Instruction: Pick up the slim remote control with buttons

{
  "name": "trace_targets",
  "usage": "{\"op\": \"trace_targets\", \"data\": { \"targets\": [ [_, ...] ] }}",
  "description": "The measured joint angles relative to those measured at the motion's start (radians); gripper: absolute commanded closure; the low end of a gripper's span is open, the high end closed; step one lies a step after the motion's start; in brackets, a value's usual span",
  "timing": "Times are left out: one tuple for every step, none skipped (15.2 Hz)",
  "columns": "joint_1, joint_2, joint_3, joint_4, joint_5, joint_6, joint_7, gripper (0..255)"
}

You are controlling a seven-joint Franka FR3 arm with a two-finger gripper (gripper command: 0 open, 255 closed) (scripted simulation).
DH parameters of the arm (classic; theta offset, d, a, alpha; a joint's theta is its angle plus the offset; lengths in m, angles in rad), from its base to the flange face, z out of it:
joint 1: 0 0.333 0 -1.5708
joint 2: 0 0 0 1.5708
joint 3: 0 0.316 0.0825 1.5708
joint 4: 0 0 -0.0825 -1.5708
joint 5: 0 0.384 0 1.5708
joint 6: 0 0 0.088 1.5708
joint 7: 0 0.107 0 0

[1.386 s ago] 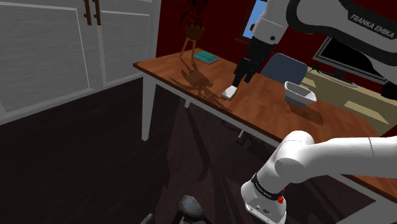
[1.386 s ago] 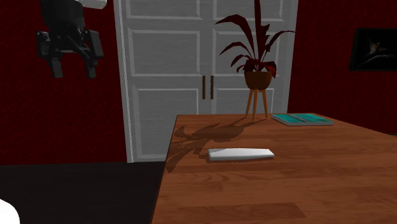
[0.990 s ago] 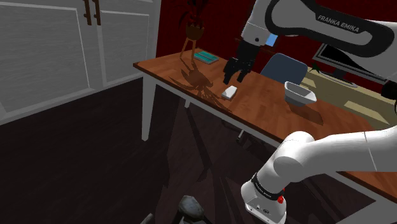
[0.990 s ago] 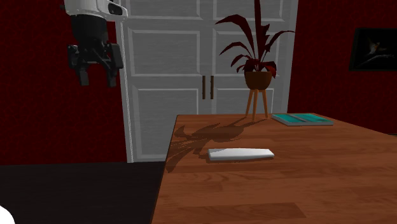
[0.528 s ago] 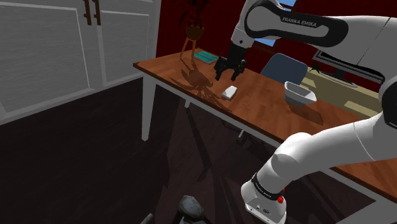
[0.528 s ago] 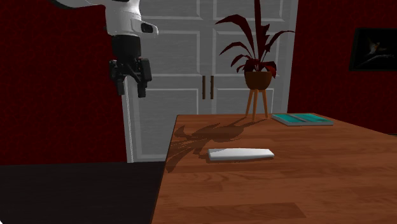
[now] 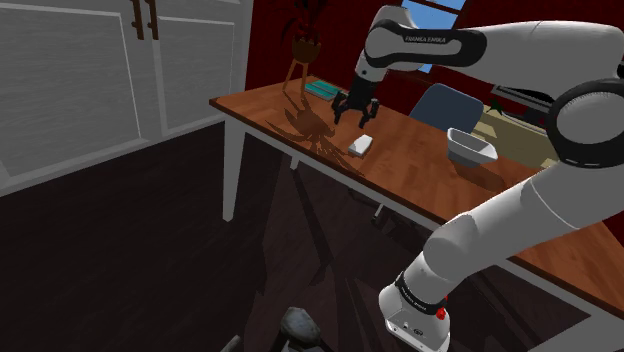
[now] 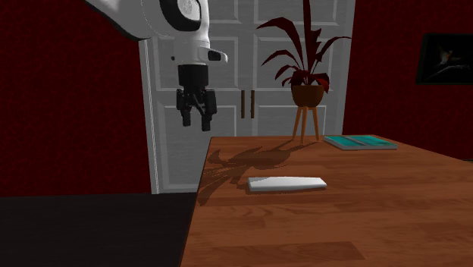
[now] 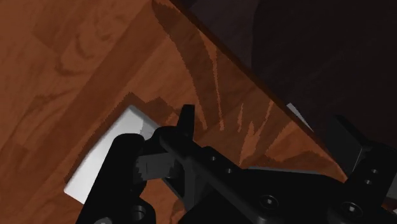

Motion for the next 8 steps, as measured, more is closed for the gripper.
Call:
{"op": "trace_targets", "data": {
  "targets": [
    [-0.009,0.029,-0.006,0.017,0.000,0.011,0.017,0],
    [-0.020,0.049,-0.016,0.022,-0.002,0.024,0.029,0],
    [-0.031,0.076,-0.026,0.033,-0.003,0.038,0.042,0],
    [-0.042,0.098,-0.035,0.046,-0.003,0.045,0.055,0],
    [-0.052,0.117,-0.044,0.052,-0.004,0.056,0.068,0],
    [-0.062,0.145,-0.053,0.071,-0.003,0.065,0.081,0],
    [-0.071,0.167,-0.062,0.090,-0.002,0.067,0.096,0],
    [-0.080,0.199,-0.071,0.111,0.000,0.077,0.109,0]
  ]
}}
